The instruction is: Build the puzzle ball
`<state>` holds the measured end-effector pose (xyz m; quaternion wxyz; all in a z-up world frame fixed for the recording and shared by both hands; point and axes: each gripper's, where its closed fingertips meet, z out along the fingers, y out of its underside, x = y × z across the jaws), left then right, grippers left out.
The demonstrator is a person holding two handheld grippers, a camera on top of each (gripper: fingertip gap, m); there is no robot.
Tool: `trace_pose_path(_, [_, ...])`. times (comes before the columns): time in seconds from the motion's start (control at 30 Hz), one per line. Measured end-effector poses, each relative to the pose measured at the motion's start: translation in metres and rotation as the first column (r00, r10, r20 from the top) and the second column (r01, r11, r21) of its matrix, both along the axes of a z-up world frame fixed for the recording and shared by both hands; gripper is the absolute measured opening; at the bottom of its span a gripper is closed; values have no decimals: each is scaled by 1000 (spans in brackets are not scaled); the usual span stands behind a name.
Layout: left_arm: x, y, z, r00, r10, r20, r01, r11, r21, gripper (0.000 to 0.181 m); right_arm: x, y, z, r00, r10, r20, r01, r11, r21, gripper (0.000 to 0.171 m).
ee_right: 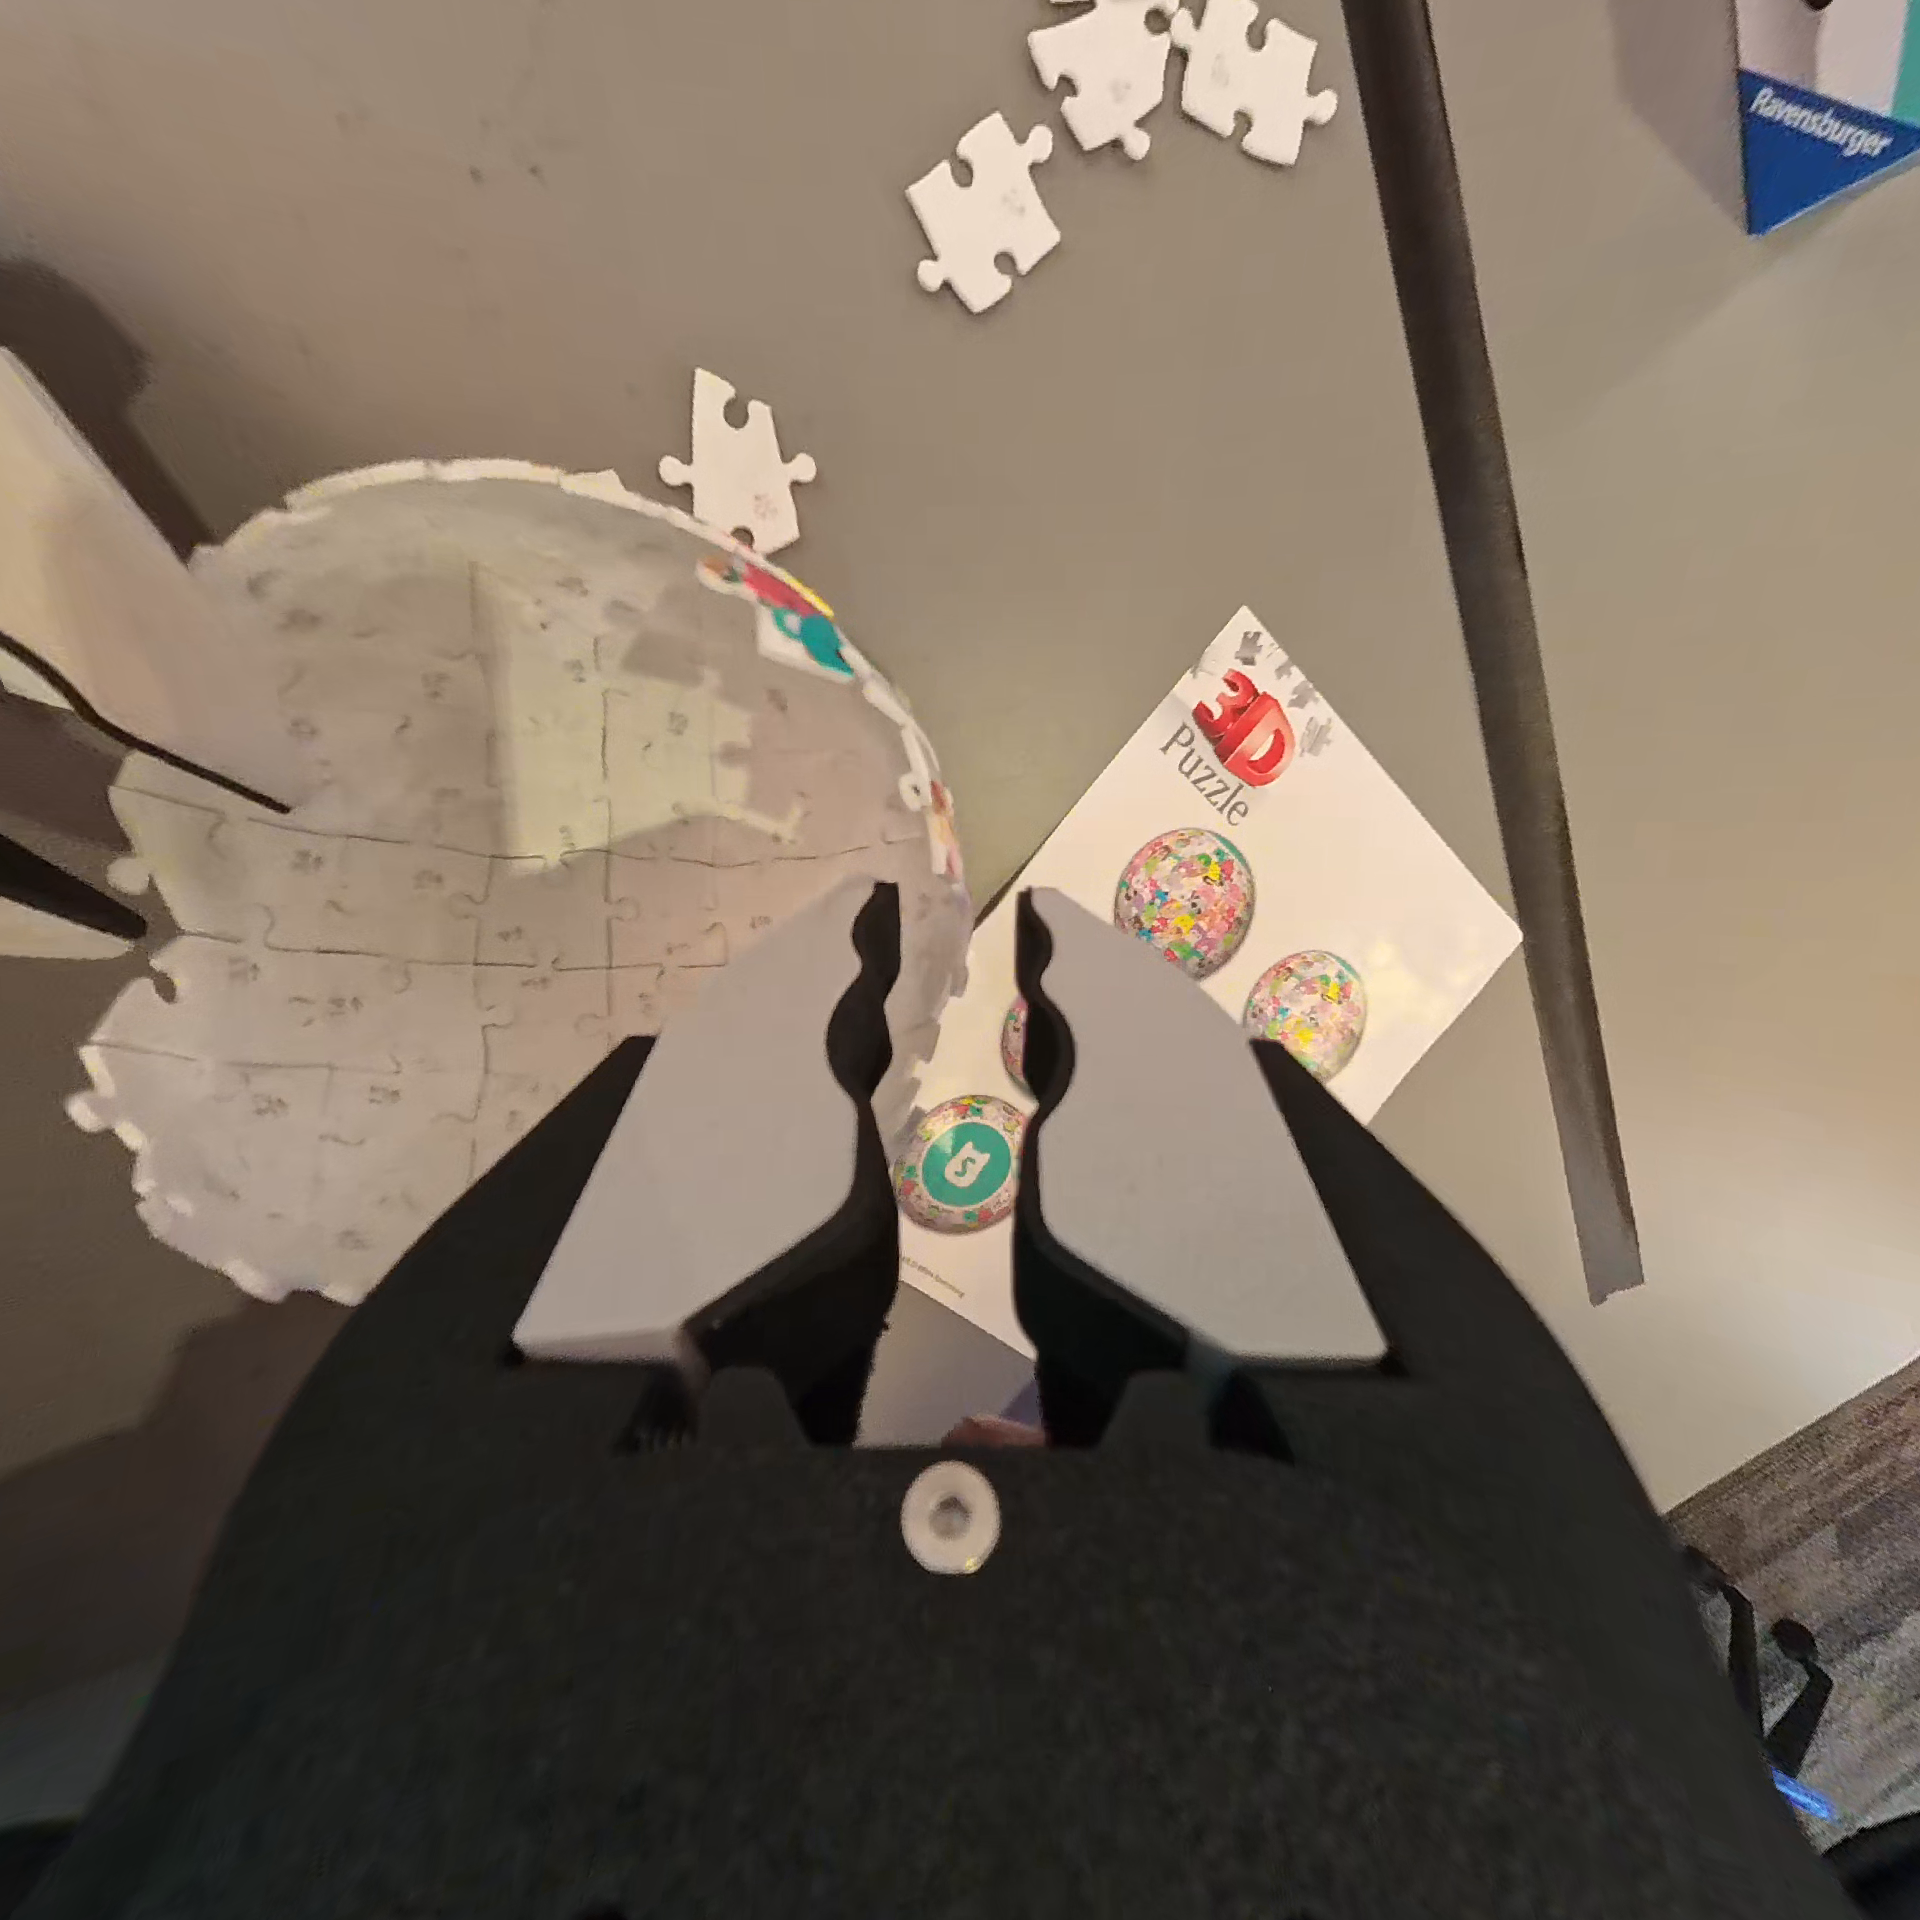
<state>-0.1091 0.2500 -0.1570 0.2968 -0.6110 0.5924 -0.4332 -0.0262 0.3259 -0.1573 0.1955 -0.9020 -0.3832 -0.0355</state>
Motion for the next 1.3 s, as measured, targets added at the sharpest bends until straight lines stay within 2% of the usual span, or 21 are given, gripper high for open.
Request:
trace_pose_path(0.1, [0, 0, 0, 1000, -3, 2, 3, 1000, -8, 24, -1, 0, -2, 1000, 0, 20, 0, 1000, -13, 11])
trace_pose_path(0.37, [1, -2, -1, 1000, -12, -1, 12, 1000, -12, 24, -2, 6, -2, 996, 1, 84, 1, 1000, -24, 13])
trace_pose_path(0.6, [1, -4, 0, 1000, -20, 0, 20, 1000, -16, 24, -2, 6, 0, 995, 4, 100, 0, 999, -33, 4])
trace_pose_path(0.83, [1, -6, 0, 1000, -26, -4, 26, 1000, -13, 24, -1, 6, 1, 993, 8, 119, -4, 1000, -30, 5])
trace_pose_path(0.9, [1, -6, 0, 1000, -27, -4, 27, 1000, -12, 24, 1, 5, 3, 991, 3, 136, 1, 1000, -31, 17])
trace_pose_path(0.93, [1, -7, 0, 1000, -28, -6, 28, 1000, -10, 24, 2, 3, 4, 989, 4, 145, 3, 999, -46, 17])
trace_pose_path(1.17, [2, -8, -1, 999, -33, -6, 33, 999, -3, 24, 6, 3, -2, 973, 22, 229, 1, 995, -101, 15])
trace_pose_path(1.3, [2, -8, -1, 999, -37, -5, 36, 999, -6, 24, 4, 3, -6, 974, 26, 226, 2, 993, -120, 12])
